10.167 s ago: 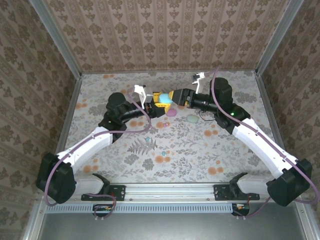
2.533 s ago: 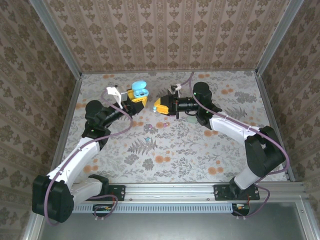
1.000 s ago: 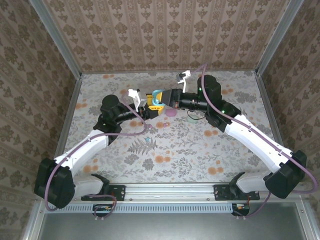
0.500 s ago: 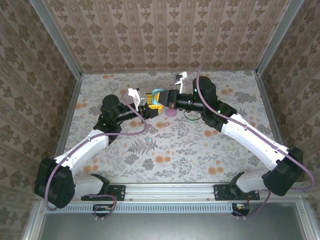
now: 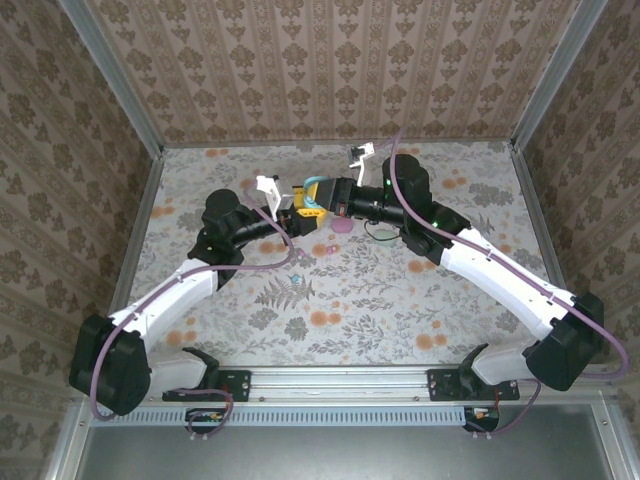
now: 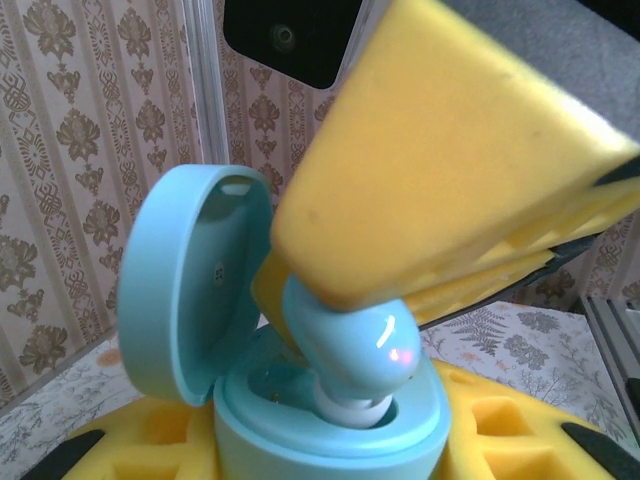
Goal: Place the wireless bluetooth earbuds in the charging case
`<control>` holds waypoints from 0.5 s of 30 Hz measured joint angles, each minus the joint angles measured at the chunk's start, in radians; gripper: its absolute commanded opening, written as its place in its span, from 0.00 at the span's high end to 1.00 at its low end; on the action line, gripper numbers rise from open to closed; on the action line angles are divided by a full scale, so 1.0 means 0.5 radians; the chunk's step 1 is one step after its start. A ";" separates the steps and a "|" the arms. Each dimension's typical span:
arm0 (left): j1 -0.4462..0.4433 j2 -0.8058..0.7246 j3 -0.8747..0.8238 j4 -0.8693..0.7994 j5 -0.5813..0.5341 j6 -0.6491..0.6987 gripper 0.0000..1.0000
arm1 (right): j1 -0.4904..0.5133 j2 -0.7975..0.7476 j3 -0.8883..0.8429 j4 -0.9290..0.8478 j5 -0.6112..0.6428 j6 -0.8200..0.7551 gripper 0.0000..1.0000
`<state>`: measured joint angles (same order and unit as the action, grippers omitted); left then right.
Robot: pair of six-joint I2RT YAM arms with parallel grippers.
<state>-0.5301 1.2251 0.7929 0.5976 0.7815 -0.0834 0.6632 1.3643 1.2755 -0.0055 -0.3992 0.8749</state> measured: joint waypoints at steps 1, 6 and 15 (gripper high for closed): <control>0.000 0.002 0.000 0.001 -0.002 -0.007 0.67 | 0.004 0.000 0.004 -0.011 0.008 -0.014 0.82; -0.004 0.013 -0.001 0.007 -0.015 -0.043 0.66 | 0.011 0.000 0.038 -0.109 0.048 -0.077 0.81; -0.012 0.021 -0.001 0.062 -0.031 -0.059 0.66 | 0.011 0.000 0.121 -0.256 0.090 -0.125 0.78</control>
<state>-0.5362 1.2354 0.7925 0.6285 0.7662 -0.1127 0.6689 1.3643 1.3357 -0.1333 -0.3542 0.8124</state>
